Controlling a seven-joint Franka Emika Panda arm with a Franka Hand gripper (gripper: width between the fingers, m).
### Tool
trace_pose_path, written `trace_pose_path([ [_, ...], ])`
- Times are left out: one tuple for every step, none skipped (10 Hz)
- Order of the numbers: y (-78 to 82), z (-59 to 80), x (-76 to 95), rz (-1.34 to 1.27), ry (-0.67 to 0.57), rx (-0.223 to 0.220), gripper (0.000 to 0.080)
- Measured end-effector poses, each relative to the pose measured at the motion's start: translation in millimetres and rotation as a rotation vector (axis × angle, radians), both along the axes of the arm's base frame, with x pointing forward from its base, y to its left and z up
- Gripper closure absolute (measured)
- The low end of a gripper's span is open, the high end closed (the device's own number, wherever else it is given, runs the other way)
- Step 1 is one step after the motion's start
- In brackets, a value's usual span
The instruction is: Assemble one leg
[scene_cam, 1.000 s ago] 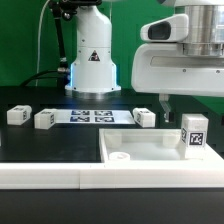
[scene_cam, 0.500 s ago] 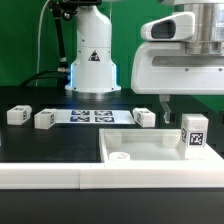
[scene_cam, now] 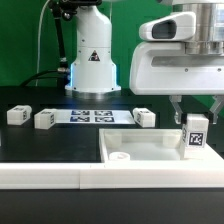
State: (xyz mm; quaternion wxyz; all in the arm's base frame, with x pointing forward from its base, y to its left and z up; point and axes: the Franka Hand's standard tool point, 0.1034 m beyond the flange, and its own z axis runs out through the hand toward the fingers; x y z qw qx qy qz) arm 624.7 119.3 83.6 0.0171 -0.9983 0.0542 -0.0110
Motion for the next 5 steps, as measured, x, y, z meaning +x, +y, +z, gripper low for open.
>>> trace_pose_path([
  [0.0,0.0,0.0,-0.018,0.001,0.000,0.0511],
  [-0.2,-0.2,-0.1,-0.060,0.003,0.009,0.0511],
  [-1.5,-0.4,0.2,-0.208,0.011,0.036,0.0511],
  [-1.1,-0.3,0.2,-0.311,0.018,0.047,0.0511],
  [-1.7,-0.5,0.4,-0.434,0.026,0.054,0.0511],
])
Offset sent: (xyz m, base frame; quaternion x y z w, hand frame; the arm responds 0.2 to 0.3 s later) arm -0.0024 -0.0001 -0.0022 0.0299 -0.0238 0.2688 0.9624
